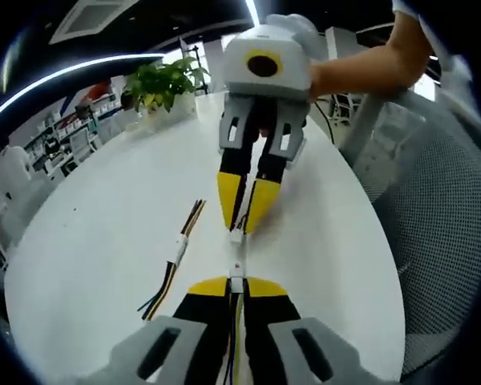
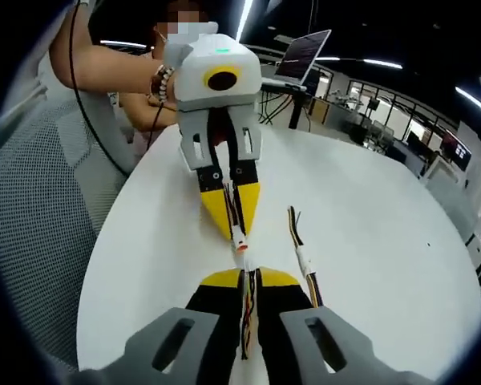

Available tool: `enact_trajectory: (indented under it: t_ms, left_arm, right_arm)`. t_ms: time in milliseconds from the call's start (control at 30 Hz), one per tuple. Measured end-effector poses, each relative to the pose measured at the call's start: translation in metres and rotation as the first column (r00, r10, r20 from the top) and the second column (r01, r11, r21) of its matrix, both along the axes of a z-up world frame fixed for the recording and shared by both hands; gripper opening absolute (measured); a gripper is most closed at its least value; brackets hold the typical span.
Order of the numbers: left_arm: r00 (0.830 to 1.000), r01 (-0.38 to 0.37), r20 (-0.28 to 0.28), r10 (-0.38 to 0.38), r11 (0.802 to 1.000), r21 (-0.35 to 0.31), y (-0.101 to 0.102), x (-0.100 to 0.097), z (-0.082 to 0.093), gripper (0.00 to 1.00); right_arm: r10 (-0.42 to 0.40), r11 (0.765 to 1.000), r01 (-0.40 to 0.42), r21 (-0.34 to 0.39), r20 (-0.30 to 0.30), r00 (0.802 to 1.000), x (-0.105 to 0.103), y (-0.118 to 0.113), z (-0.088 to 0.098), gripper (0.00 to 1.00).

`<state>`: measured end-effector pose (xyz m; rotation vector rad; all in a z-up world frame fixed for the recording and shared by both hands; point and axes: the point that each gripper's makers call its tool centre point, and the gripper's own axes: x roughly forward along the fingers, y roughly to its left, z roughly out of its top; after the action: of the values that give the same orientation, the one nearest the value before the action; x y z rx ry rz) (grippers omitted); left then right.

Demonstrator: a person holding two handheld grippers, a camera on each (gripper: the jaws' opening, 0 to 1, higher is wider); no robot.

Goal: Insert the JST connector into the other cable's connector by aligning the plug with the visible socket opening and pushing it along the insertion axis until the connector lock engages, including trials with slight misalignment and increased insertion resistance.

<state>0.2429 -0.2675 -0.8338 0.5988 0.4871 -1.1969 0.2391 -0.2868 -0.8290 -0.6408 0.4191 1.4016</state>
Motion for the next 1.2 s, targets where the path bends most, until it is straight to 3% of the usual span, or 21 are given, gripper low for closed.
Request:
enact_trajectory:
  t_ms: [300,500,1200]
  left_arm:
    - [1.0,0.019,0.004,-0.019,1.0,0.005,-0.0039,-0.0018,0.0002,0.0]
    - [1.0,0.026,0.006,-0.026,1.0,0.006,-0.0056,-0.0029,-0.0007,0.0]
    - [0.999,0.029,0.022,-0.029,1.0,0.001,-0.0072,-0.0014,0.0026,0.0]
  right_arm:
    - [0.023,0.999,-0.022,-0.044,0.021,1.0,-0.0014,-0.0001,-0.0063,0.03]
    - [0.011,1.0,-0.011,-0.017,0.005,1.0,0.0006,0.0011,-0.0027,0.03]
    - [0.014,1.0,-0.015,-0.024,-0.003,1.0,-0.0015,0.0007,-0.0047,0.03]
